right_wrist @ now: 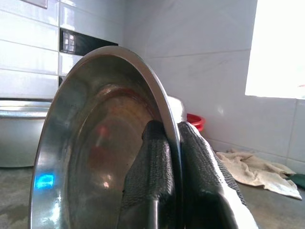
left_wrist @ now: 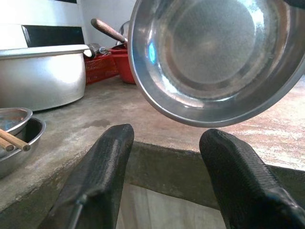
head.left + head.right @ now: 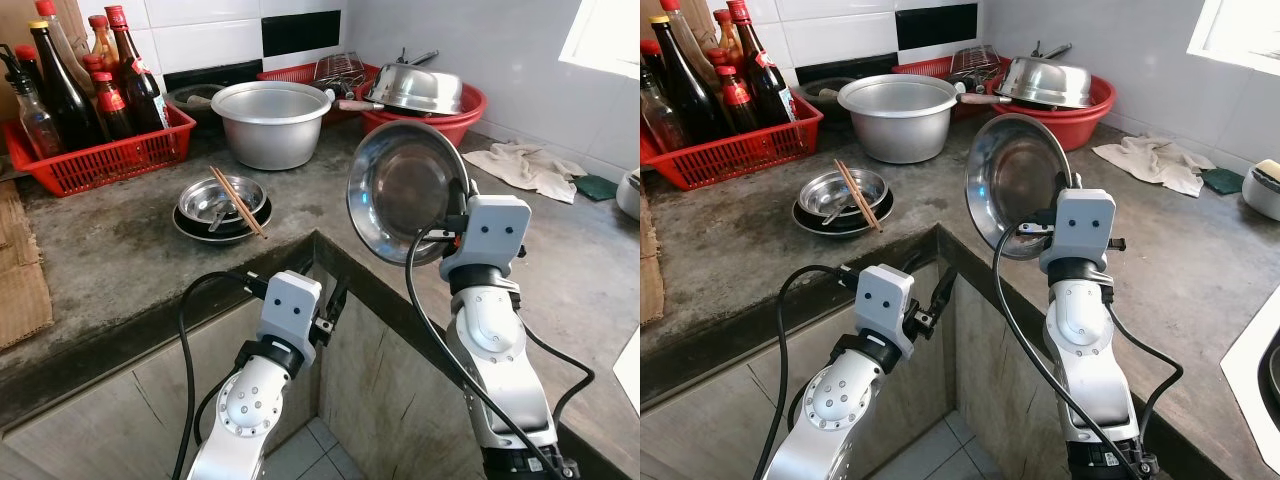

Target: Kitchen organization

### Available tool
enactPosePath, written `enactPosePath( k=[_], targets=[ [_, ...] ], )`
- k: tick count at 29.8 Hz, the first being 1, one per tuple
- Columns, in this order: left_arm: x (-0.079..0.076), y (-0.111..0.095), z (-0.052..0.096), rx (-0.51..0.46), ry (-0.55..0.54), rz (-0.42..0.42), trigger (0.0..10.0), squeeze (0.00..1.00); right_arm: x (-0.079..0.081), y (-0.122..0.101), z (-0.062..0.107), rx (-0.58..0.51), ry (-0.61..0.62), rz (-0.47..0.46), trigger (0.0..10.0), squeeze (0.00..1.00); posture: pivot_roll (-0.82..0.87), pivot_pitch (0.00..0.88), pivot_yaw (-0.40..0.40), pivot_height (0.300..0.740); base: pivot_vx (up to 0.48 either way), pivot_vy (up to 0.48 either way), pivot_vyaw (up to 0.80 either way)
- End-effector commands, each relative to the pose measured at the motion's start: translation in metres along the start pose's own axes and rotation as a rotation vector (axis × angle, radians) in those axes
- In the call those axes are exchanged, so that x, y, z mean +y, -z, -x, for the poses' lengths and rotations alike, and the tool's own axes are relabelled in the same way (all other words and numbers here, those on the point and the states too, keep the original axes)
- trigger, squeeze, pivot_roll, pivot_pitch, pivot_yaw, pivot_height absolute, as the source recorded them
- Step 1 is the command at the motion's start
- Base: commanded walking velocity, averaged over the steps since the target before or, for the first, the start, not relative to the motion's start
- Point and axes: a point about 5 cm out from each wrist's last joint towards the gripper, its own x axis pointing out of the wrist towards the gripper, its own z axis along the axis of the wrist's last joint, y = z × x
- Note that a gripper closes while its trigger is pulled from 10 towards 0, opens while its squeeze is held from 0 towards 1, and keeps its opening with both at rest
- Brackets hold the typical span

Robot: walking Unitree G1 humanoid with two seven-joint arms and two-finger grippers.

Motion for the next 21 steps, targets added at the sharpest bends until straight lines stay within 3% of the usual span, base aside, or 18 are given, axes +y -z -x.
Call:
enactPosePath(
  k=[1,13,21],
  targets=[
    [-0.0013,-0.0032,-0.0006,-0.017,0.011,0.007,10.0,0.0,-0.0002,-0.0088,0.001,-0.037,-0.005,-0.011,10.0,0.0,0.01,0.0,-0.03,0.74,0.0,0.0,0.0],
    [-0.0011,-0.0011,0.0012,-0.008,0.013,0.004,10.0,0.0,0.0028,-0.0105,0.0019,-0.029,-0.01,-0.026,10.0,0.0,0.01,0.0,-0.028,0.74,0.0,0.0,0.0],
    [-0.0015,-0.0005,0.0011,-0.008,0.014,0.009,10.0,0.0,0.0028,-0.0095,0.0018,-0.021,-0.007,-0.03,10.0,0.0,0.01,0.0,-0.028,0.74,-0.269,0.0,0.0]
  ],
)
